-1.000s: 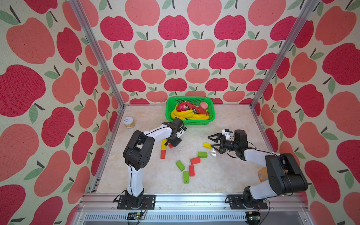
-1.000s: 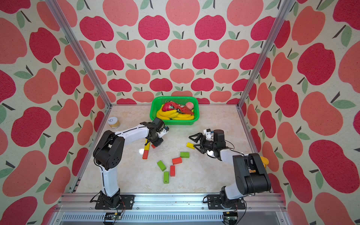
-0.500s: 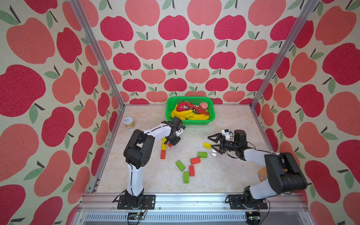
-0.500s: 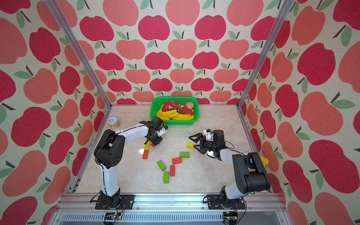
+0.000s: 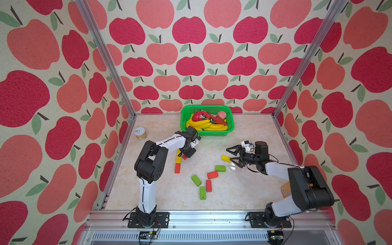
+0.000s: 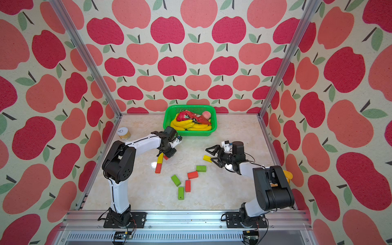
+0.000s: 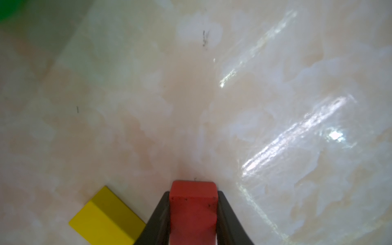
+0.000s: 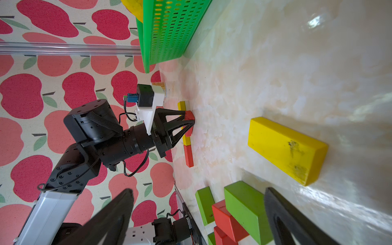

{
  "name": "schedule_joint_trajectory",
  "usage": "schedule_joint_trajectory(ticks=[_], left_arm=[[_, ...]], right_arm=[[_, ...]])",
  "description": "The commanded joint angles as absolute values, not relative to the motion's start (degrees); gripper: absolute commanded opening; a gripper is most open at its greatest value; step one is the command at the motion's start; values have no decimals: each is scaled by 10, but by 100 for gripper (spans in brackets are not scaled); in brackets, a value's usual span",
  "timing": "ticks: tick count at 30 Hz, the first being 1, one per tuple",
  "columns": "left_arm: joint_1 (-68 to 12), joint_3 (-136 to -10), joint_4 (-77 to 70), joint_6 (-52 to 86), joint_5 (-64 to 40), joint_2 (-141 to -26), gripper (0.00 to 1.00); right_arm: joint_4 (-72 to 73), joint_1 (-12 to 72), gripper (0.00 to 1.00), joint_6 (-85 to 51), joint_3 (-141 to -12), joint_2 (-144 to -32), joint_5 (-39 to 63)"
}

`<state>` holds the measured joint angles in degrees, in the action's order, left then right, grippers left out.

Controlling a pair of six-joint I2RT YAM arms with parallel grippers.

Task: Assemble the letter k with building blocks
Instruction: Assemble the building block at the center of the board.

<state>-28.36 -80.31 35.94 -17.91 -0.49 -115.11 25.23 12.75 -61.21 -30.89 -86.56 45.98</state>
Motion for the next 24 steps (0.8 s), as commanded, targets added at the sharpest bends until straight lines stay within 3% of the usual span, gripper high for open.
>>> schedule_joint_trajectory(ticks=[1,24], left_arm=[[-279,-816,357,-182,-10,-1162,34],[-279,-806,344,-184,-8,-1155,41]], right_arm=[[257,132,99,-613,-321,-871,466],[257,132,99,-613,-321,-872,468]])
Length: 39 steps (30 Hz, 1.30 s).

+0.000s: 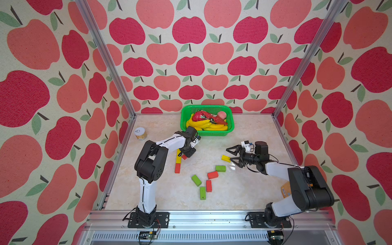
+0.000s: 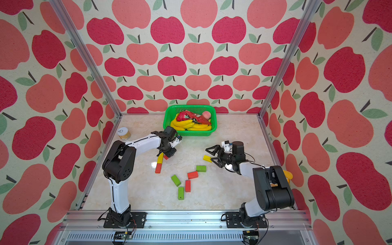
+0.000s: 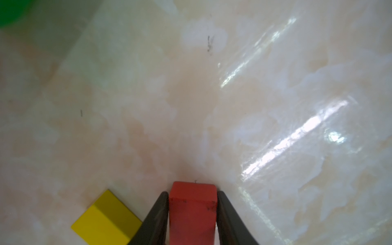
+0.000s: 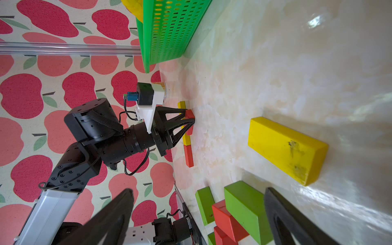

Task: Assemble the letter k with building blocks
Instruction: Assemble the building block at the center of the board, then pick up the building block from the center of the board.

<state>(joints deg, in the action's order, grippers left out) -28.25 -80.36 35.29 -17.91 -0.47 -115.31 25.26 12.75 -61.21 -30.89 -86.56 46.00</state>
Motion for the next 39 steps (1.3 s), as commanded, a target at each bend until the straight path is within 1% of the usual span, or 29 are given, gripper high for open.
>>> schedule_joint_trajectory(ticks=[1,6,11,18,22,26,29,34,39], left_arm=[[-279,-806,344,-185,-7,-1155,41],[-289,-801,328,-186,12,-1132,42],[-316,-792,309,-194,43,-1094,44],[-396,-798,322,-191,112,-1066,45],[-442,-773,282,-184,66,-1052,46],[-455,-737,200,-187,-67,-1043,47],[-456,-747,181,-194,-119,-1064,49],[-473,-807,226,-242,-127,-1126,52],[-478,-839,221,-278,-147,-1171,56]], right_arm=[[257,132,99,-613,-321,-873,468],[259,132,99,-614,-321,-876,467],[259,132,99,-613,-321,-878,467],[255,129,99,-612,-320,-869,465],[253,110,99,-615,-308,-850,460],[244,69,99,-621,-289,-825,453],[252,43,99,-637,-263,-803,439],[263,13,99,-652,-229,-763,417],[252,8,99,-648,-226,-742,411]])
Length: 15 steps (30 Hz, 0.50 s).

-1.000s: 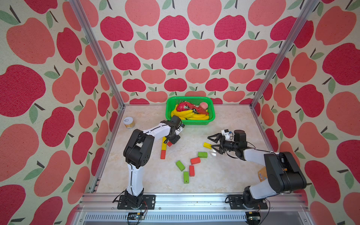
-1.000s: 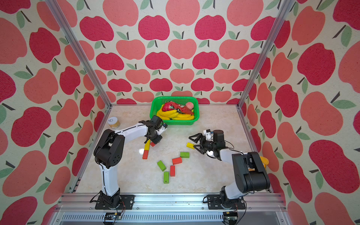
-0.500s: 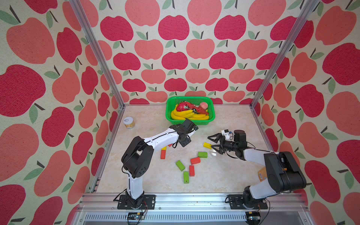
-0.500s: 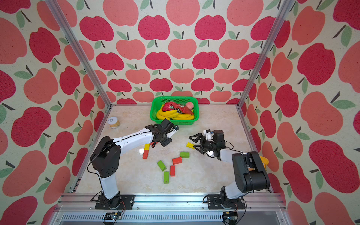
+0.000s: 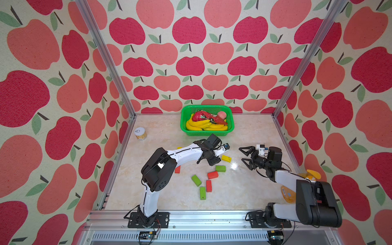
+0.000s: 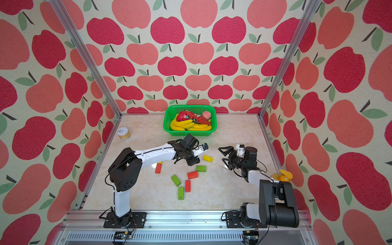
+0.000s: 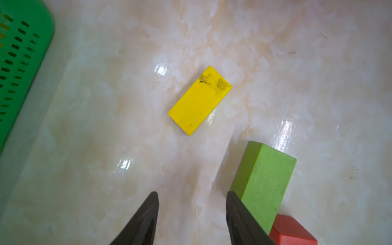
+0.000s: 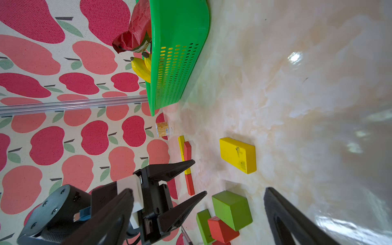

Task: Assemble the letter k with building blocks
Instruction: Pick up the building block from the center of the board.

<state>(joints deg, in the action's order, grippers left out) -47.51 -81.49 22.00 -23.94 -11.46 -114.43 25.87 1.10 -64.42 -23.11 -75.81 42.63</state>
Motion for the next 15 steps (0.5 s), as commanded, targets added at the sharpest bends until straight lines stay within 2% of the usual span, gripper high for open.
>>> schedule_joint_trajectory(ticks=[1,15], left_arm=[[-479,-850,225,-282,-152,-1182,56],[-484,-976,254,-308,-137,-1290,57]], right_arm=[[244,6,99,-644,-225,-738,405],[278,3,99,-664,-224,-765,429]])
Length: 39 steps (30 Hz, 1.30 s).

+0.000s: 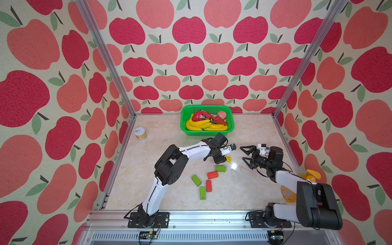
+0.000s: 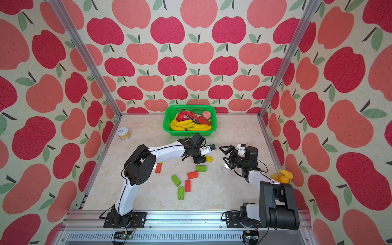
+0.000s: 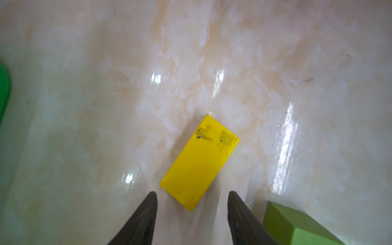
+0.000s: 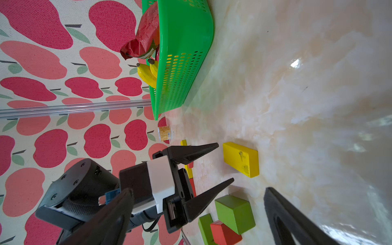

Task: Assemble the letter k with building blocks
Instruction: Pick up the building block from the center of the board.

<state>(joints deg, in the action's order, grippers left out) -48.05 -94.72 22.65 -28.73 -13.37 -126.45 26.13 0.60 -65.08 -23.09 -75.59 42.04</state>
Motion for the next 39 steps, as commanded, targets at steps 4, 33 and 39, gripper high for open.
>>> schedule_joint_trajectory(ticks=[4,33,39], left_arm=[[-485,-997,262,-307,-152,-1312,57],[-425,-689,237,-270,-64,-1057,24],[-423,-667,270,-250,-58,-1028,25]], right_arm=[[262,2,99,-654,-228,-768,421],[267,56,99,-624,-260,-827,417],[193,118,99,-562,-321,-836,411]])
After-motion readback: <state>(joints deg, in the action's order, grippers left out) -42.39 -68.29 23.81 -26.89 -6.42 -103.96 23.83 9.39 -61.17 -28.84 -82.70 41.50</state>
